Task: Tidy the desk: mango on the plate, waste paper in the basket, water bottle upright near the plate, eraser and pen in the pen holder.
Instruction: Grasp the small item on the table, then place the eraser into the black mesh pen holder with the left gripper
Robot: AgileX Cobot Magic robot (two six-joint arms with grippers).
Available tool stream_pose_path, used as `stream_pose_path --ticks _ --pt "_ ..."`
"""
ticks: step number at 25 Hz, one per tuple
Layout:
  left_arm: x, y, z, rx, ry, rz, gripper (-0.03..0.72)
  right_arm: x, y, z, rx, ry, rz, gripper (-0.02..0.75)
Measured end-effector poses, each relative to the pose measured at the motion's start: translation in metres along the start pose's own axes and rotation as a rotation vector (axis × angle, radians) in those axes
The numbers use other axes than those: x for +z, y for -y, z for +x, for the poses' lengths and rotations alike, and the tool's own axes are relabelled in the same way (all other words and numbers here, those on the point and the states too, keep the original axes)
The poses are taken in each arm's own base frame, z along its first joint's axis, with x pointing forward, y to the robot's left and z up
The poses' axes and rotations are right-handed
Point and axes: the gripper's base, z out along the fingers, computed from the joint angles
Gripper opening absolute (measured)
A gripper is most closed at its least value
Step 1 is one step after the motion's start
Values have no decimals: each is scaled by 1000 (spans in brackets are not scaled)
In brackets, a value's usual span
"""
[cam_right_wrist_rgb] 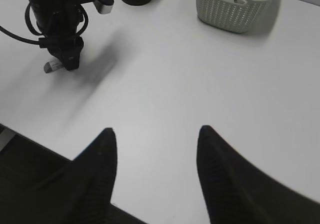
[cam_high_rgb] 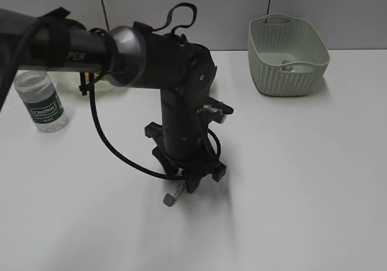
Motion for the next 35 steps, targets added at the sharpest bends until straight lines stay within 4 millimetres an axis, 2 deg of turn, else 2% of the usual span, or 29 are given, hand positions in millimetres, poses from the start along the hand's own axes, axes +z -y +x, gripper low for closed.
stream_pose_path --ticks 6,11,18,21,24,28,31,35 --pt "3 0 0 1 -3 -3 312 0 0 0 1 1 0 404" --pt "3 -1 -1 5 -2 -10 162 0 0 0 0 1 0 404" --pt "-1 -1 -1 4 -6 -11 155 0 0 0 1 1 0 404" --pt "-26 -3 -8 14 59 -23 155 0 0 0 1 1 0 404" --pt "-69 -10 -22 11 199 -39 155 0 0 0 1 1 0 404" --pt "-126 -30 -43 -31 431 -38 155 0 0 0 0 2 1 404" --pt "-160 -48 -59 -67 631 -33 155 0 0 0 0 2 1 403" --pt "-179 -74 -72 -108 842 -31 155 0 0 0 0 2 1 403"
